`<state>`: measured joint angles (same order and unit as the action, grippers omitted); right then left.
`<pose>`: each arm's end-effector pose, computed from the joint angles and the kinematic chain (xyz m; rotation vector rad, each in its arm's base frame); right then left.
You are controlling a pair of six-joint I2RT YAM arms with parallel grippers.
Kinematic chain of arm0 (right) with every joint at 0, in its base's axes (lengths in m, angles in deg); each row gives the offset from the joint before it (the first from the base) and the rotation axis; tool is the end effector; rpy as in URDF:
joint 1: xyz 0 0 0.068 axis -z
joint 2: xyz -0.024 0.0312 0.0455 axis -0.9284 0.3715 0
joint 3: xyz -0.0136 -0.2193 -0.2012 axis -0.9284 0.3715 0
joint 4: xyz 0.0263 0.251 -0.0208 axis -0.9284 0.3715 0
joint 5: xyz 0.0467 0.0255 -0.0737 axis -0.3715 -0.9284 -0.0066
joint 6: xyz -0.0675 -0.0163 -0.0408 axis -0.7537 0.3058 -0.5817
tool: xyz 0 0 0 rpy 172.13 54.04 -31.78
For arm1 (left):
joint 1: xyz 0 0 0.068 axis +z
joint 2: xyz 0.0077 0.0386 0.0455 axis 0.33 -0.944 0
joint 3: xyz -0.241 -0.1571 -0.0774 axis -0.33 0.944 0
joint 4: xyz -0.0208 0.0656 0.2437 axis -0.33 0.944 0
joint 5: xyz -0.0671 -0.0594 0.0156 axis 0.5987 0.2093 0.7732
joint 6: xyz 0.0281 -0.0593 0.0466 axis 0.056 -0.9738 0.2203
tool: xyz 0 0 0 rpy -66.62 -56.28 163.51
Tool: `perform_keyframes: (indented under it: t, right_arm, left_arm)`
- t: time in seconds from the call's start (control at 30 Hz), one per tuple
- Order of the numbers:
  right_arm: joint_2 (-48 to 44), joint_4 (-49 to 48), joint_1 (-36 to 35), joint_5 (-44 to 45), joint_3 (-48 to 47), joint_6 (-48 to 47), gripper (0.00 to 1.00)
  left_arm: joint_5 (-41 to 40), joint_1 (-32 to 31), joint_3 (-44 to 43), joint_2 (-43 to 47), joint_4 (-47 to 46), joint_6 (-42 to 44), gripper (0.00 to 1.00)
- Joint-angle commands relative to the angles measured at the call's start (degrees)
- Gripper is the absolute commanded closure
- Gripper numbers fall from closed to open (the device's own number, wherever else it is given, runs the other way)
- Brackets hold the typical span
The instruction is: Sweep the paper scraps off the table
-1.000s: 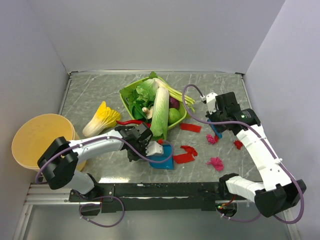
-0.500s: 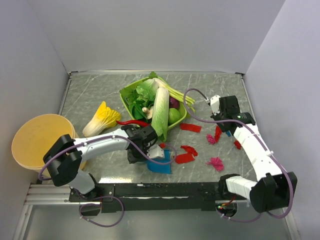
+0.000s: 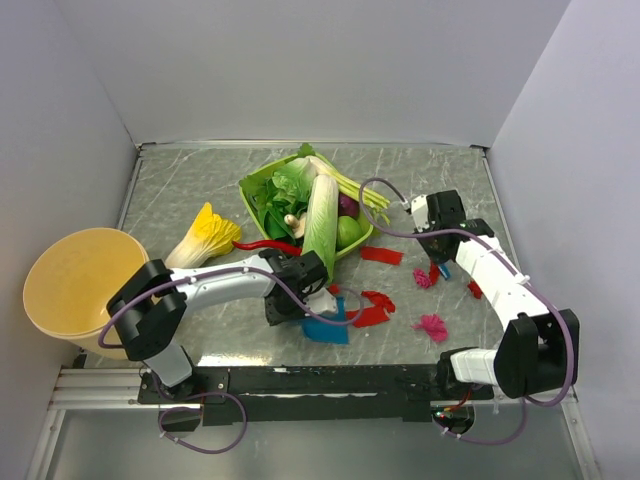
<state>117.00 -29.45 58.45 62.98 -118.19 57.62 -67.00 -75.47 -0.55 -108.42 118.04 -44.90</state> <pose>0.2505 0.0324 0.2526 -0.7549 2.5004 -0.2973 0.1520 -0.2329 0.1833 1.9853 2.3462 -0.1040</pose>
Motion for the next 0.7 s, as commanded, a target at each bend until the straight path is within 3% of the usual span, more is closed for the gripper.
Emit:
perform_keyframes:
  t: [0.0, 0.2, 0.4, 0.67]
  right_arm:
    - [1.06, 3.36, -1.68, -4.77, -2.67, 4.52, 1.00]
    - [1.50, 7.14, -6.78, -12.94, -5.21, 9.09, 1.00]
    - [0.88, 14.69, -8.72, -32.80, -12.77, 12.70, 1.00]
    - [-2.63, 16.48, -8.10, -25.46, -17.54, 13.14, 1.00]
  left_arm:
    - [-0.04, -0.48, -3.67, -1.55, -1.51, -1.75, 0.99]
    - [0.66, -1.01, -5.34, -3.14, -2.13, -2.63, 0.99]
    - [1.36, -1.01, -5.95, -3.75, -2.65, -3.33, 0.99]
    - [0.31, -1.01, -6.31, -4.02, -1.95, -2.81, 0.99]
